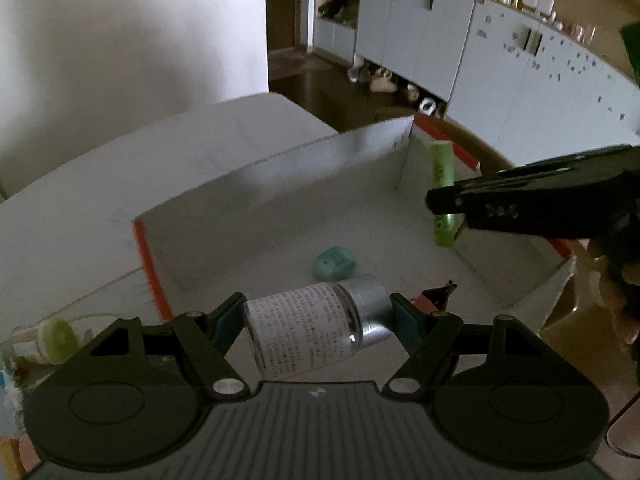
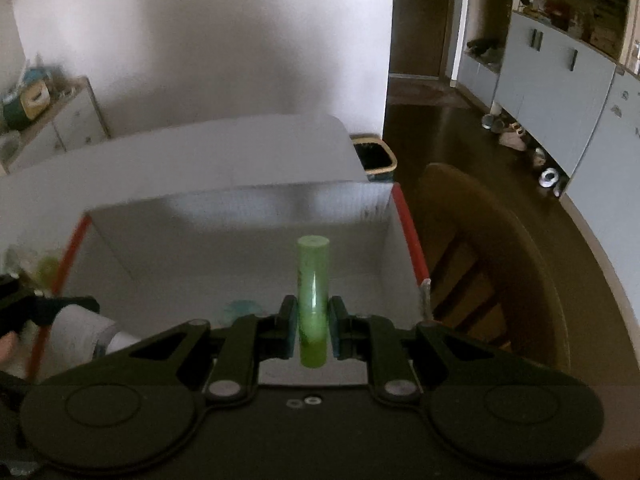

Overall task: Organize rigid objects
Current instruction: 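Carry the white jar and green tube with both grippers into the box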

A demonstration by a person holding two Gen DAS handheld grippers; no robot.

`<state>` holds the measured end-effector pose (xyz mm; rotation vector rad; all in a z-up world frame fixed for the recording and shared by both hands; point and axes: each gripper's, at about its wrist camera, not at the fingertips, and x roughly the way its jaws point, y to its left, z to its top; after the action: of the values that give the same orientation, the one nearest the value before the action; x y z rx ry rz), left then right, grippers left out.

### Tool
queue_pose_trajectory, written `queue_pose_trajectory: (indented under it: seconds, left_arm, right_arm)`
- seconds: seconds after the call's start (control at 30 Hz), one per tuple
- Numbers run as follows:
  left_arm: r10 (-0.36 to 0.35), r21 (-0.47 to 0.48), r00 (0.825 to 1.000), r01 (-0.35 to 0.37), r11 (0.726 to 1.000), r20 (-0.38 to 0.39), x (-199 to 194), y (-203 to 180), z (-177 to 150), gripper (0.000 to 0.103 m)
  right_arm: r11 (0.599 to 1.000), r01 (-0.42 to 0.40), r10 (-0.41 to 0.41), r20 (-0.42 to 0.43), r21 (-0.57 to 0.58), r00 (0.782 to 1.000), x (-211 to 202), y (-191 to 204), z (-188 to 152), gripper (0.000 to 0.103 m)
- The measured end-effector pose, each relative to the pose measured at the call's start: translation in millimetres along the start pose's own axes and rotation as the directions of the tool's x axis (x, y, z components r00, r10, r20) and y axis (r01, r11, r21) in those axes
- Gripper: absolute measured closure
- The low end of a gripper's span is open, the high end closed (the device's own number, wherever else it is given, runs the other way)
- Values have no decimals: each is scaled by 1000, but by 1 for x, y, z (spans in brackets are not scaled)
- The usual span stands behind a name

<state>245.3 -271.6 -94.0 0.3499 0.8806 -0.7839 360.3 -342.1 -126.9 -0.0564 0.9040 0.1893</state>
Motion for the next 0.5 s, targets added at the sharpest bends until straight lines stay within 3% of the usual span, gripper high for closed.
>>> queue_pose_trajectory:
  seconds: [0.23, 0.5]
  left_arm:
    - [22, -1, 993, -22, 1000, -116, 39, -8, 9, 26]
    - [51, -14, 967, -56, 998, -251, 71, -5, 17, 26]
  right_arm:
    - [997, -25, 19, -88, -67, 996, 28, 2, 1, 88]
    - [993, -45, 24, -187, -110, 982, 49, 10, 1, 88]
